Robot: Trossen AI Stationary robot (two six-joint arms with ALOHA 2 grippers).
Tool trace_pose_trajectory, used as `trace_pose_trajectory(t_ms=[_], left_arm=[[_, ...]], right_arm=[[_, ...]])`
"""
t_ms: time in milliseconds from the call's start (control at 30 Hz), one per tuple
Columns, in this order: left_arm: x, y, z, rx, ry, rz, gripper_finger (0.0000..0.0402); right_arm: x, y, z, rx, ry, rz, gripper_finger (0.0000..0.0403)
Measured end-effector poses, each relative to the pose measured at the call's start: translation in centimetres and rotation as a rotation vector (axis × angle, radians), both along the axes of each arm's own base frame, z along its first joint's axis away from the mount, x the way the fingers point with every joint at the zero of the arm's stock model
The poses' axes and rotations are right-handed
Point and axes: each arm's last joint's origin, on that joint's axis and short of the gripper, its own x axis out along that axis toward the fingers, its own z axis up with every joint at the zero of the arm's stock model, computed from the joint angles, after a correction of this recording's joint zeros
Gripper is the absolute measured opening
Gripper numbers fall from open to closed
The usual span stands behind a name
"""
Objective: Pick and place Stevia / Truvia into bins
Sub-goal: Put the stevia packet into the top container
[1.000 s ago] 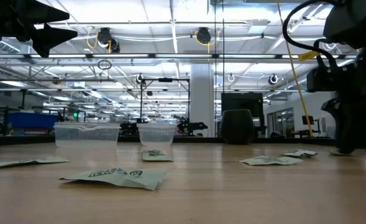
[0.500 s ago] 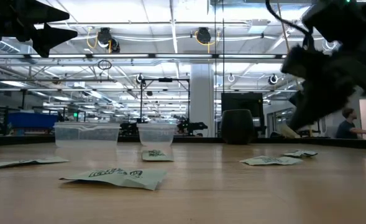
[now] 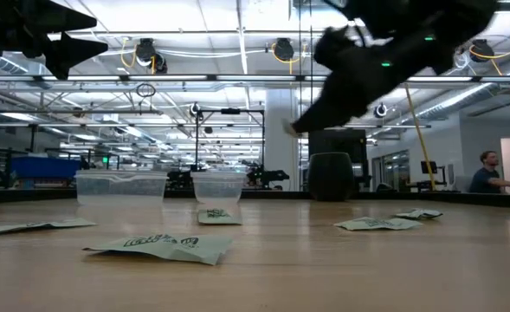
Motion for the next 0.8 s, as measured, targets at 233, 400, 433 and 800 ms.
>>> trace_pose_trajectory(t_ms=[233, 400, 433, 800], left_arm=[[0.0, 0.0, 0.0, 0.0, 0.001, -0.001, 0.0276], [0.0, 0.0, 0.0, 0.0, 0.001, 0.0, 0.0276], [0.0, 0.0, 0.0, 0.0, 0.0, 0.0, 0.0276], [0.0, 0.0, 0.0, 0.0, 0.0, 0.0, 0.0276]], right_arm=[[4.8, -5.2, 1.1, -0.025, -0.03, -0.092, 0.0038], [7.7, -9.1, 0.4, 0.059, -0.038, -0.109, 0.0038], [8.2, -9.6, 0.2, 0.064, -0.025, -0.116, 0.0038], [11.1, -12.0, -1.6, 0.067, 0.003, -0.147, 0.0083]])
